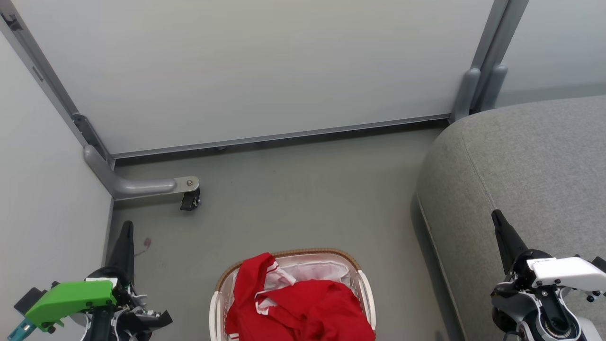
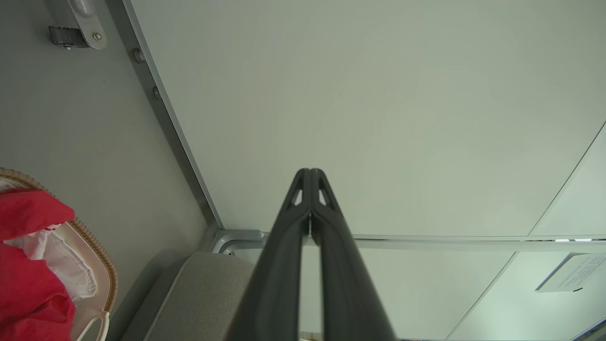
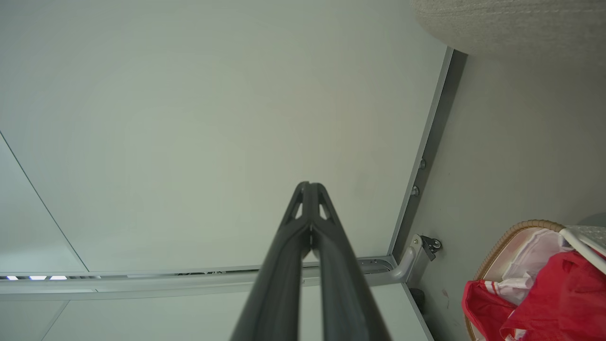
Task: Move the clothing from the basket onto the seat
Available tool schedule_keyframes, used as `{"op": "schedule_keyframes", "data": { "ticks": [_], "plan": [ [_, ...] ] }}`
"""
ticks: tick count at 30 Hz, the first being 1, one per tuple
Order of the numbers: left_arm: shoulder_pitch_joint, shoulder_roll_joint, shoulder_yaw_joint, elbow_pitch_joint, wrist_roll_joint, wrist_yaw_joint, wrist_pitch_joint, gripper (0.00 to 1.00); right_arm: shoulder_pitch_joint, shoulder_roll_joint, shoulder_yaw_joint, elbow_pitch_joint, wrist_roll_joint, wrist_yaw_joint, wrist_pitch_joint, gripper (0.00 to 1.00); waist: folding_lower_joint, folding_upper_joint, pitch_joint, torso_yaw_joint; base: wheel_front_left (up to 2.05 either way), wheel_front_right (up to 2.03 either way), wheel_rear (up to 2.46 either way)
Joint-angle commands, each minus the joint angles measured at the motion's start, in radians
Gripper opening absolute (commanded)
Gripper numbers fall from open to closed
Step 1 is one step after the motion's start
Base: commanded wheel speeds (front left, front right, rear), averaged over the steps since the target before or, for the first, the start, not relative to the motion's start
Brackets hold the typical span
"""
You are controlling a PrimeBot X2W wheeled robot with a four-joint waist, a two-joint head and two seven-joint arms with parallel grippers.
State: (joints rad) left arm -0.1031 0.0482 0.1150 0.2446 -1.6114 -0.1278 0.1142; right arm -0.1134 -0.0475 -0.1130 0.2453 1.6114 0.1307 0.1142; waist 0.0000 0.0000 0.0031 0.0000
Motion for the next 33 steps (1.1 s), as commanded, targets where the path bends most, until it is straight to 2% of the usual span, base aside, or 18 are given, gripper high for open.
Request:
{"op": "schedule_keyframes", "data": {
  "ticks": [1,9,10,14,24,33],
  "plan": [
    [-0.012,0.004,0.000,-0.001,-0.003,-0.007,0.002,0.00,0.012,-0.006,-0.002,-0.003,0.003,0.000,0.002,0.00,0.0000,0.0000,0.000,0.000,0.00,0.00,0.00],
    [-0.012,0.004,0.000,-0.001,-0.003,-0.007,0.002,0.00,0.012,-0.006,-0.002,-0.003,0.003,0.000,0.002,0.00,0.0000,0.0000,0.000,0.000,0.00,0.00,0.00],
    [0.000,0.000,0.000,0.000,0.000,0.000,0.000,1.00,0.000,0.000,0.000,0.000,0.000,0.000,0.000,1.00,0.0000,0.0000,0.000,0.000,0.00,0.00,0.00],
    [0.026,-0.006,-0.004,0.035,0.000,0.002,-0.001,1.00,0.016,0.012,0.003,0.035,0.000,0.000,-0.001,1.00,0.0000,0.0000,0.000,0.000,0.00,0.00,0.00],
    [0.036,-0.005,-0.058,0.011,0.019,0.001,-0.051,1.00,0.027,0.009,0.027,0.033,-0.041,0.000,-0.051,1.00,0.0000,0.0000,0.001,0.000,0.00,0.00,0.00],
    [0.039,-0.003,-0.084,-0.010,0.074,0.000,-0.093,1.00,0.030,0.007,0.010,0.028,-0.174,0.000,-0.092,1.00,0.0000,0.0000,0.001,-0.001,0.00,0.00,0.00]
  ]
}}
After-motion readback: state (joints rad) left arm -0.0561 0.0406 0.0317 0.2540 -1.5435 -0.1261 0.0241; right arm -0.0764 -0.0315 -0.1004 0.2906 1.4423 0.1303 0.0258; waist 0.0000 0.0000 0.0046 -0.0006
